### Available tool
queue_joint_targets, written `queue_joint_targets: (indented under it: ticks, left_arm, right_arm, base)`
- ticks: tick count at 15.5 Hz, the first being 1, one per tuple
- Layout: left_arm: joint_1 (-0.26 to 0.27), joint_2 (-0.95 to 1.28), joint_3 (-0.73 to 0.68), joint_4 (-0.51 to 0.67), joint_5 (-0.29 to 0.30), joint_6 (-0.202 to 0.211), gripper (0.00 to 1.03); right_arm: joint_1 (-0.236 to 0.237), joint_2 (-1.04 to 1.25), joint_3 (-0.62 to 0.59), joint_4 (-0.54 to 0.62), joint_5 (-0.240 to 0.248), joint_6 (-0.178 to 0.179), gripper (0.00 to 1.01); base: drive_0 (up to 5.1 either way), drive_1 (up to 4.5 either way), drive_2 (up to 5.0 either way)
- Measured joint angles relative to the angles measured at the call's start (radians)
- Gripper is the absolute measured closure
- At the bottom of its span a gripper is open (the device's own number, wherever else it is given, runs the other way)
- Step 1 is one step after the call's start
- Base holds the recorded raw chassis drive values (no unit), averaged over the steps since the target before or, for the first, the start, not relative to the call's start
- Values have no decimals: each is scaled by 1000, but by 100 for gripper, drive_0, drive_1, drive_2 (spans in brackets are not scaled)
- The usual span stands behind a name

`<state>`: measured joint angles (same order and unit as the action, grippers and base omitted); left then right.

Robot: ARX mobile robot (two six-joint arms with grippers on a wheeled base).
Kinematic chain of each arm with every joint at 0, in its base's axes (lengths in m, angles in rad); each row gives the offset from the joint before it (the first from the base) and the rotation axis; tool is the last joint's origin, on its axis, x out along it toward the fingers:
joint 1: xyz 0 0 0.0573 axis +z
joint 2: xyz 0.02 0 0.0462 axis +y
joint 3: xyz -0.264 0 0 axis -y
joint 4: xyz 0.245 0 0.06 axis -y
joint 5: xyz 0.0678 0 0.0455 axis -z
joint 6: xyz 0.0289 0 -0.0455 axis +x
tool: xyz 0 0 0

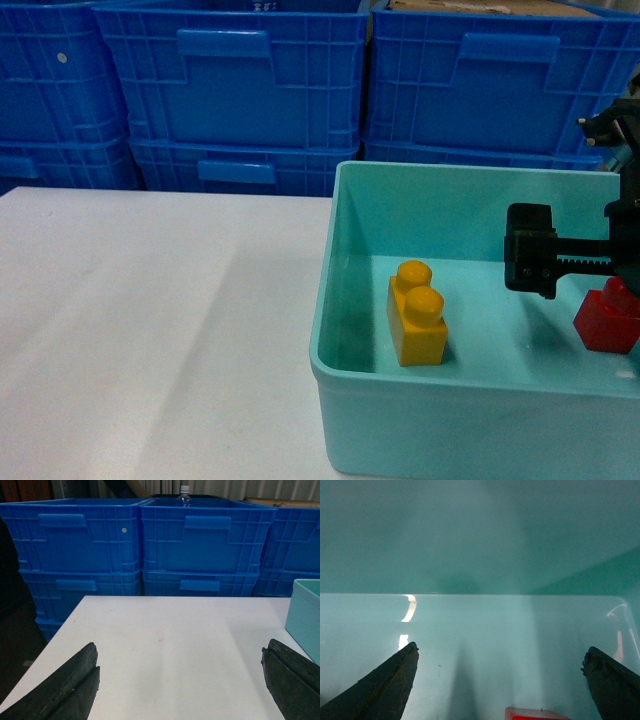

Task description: Pick red block from blue box to shelf

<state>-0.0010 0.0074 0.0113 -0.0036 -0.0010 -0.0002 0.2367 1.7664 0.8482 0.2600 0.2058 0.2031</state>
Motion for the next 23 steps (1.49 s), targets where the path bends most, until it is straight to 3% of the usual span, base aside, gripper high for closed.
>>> queue_joint_targets:
  ticks: [14, 15, 21, 23]
  left_arm:
    - [0, 0, 0, 0, 0, 0, 5]
    - [0, 0, 0, 0, 0, 0, 5]
    - [0, 0, 0, 0, 0, 0, 5]
    - [0, 0, 0, 0, 0, 0, 5]
  right_arm:
    - [-41, 95, -15, 81, 3, 6, 3]
    - [-40, 98, -12, 81, 3, 6, 6]
    - [-41, 98, -12, 90, -2, 6, 73]
    - [-42, 98, -13, 98, -4, 6, 75]
  base:
    - [0, 0, 0]
    - [0, 0, 0]
    - [0, 0, 0]
    - [0, 0, 0]
